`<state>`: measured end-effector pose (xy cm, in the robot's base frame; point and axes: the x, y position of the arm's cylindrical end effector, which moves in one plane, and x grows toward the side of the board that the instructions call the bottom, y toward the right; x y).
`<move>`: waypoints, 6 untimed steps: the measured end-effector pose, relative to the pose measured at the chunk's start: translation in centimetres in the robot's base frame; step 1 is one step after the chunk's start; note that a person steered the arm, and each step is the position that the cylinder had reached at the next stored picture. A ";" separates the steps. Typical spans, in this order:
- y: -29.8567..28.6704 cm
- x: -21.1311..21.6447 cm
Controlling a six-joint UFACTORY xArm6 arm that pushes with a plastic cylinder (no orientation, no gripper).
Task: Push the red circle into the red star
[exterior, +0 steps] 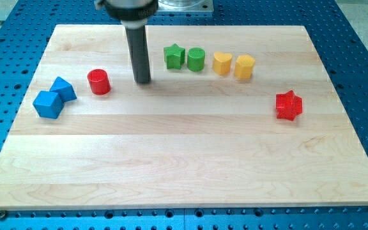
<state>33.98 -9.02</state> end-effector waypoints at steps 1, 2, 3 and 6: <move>-8.9 -1.2; -7.4 2.3; -1.9 7.1; -2.5 10.9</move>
